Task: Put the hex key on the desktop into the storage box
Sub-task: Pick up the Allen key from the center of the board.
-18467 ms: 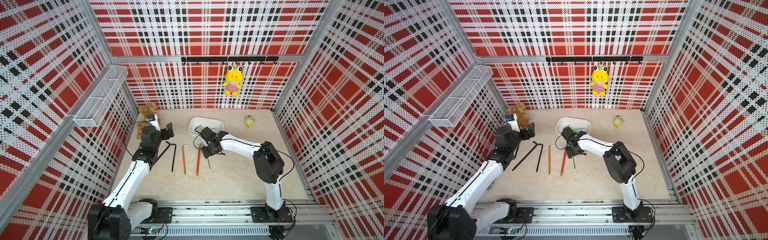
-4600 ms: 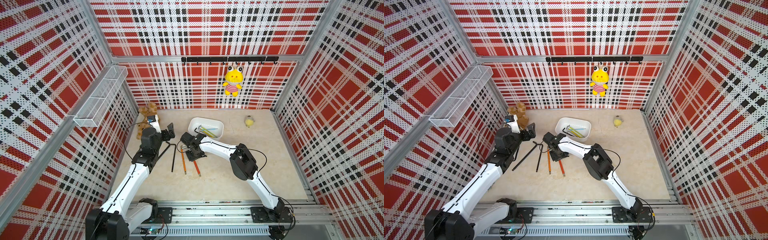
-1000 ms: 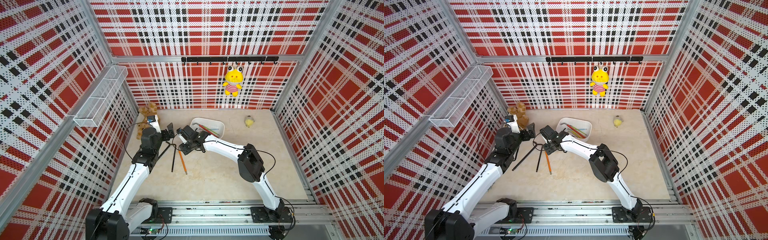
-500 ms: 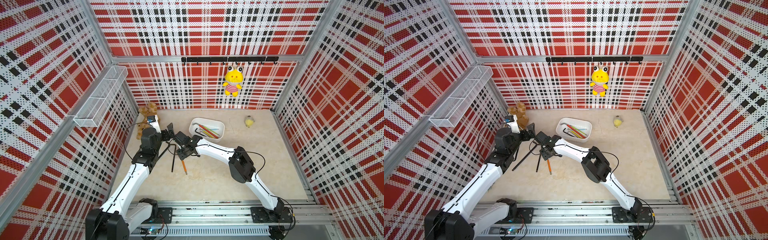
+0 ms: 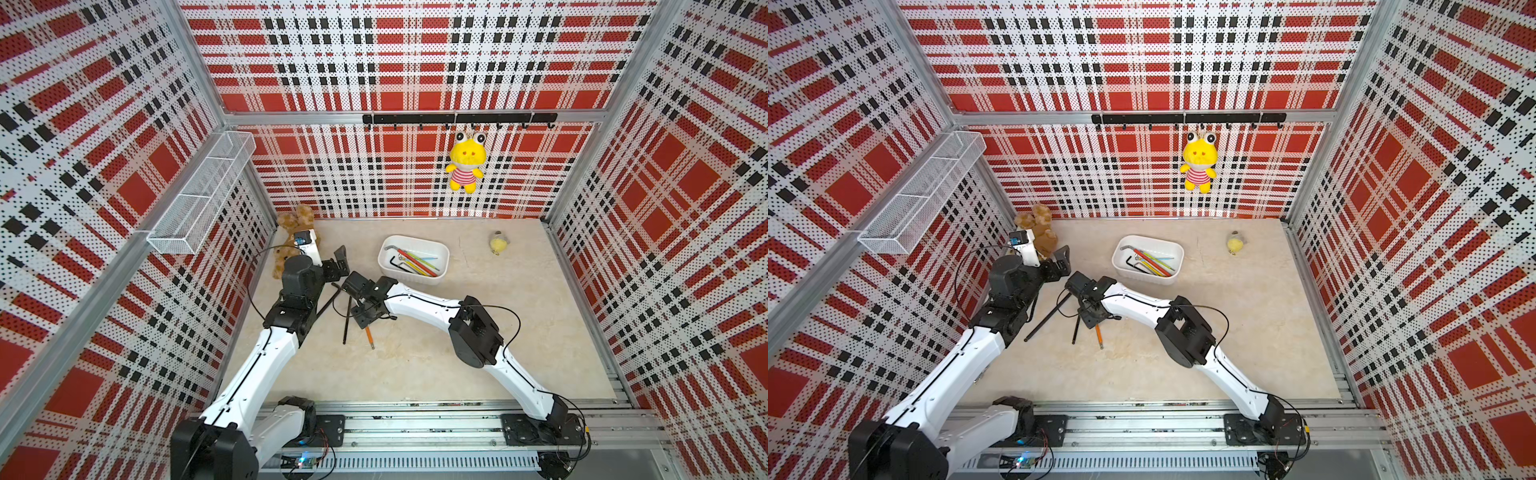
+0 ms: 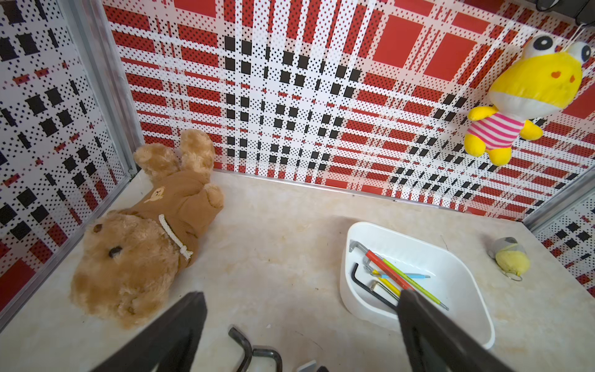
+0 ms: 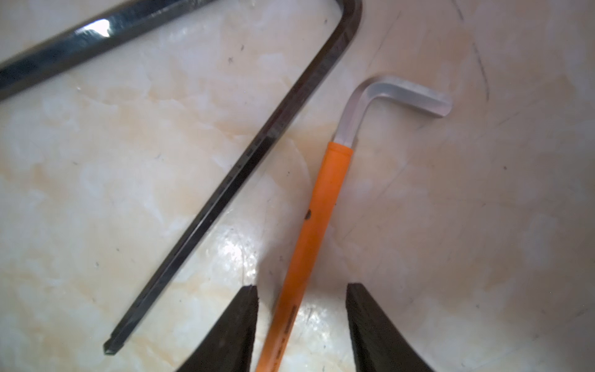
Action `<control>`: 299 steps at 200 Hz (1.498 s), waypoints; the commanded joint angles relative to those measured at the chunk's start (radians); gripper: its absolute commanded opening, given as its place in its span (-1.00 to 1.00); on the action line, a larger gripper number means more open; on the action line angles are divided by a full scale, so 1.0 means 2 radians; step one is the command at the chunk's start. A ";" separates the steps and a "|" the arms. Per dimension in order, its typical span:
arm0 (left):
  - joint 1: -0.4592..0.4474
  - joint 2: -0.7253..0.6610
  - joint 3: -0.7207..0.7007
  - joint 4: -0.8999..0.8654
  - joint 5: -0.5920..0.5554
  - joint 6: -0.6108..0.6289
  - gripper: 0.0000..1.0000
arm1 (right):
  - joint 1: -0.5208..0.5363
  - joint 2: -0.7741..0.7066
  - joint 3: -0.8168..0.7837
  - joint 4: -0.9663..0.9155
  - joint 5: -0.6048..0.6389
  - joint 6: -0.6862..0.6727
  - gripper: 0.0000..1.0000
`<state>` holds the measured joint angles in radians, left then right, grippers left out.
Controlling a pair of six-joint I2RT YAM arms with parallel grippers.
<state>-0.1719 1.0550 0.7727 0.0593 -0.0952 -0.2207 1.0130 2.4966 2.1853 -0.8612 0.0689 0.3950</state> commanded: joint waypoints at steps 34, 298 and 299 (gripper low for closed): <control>-0.006 -0.011 -0.006 0.008 -0.008 0.002 1.00 | 0.014 0.021 0.010 -0.039 0.010 0.025 -0.03; 0.001 -0.012 -0.006 0.010 -0.004 0.001 1.00 | -0.156 -0.280 -0.201 0.161 0.027 -0.281 -1.00; 0.001 -0.012 -0.006 0.010 -0.004 0.001 1.00 | -0.157 -0.280 -0.201 0.164 0.025 -0.285 -1.00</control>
<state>-0.1757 1.0424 0.7727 0.0593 -0.1101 -0.2207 0.7464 1.9690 1.7489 -0.6506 0.1623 0.0261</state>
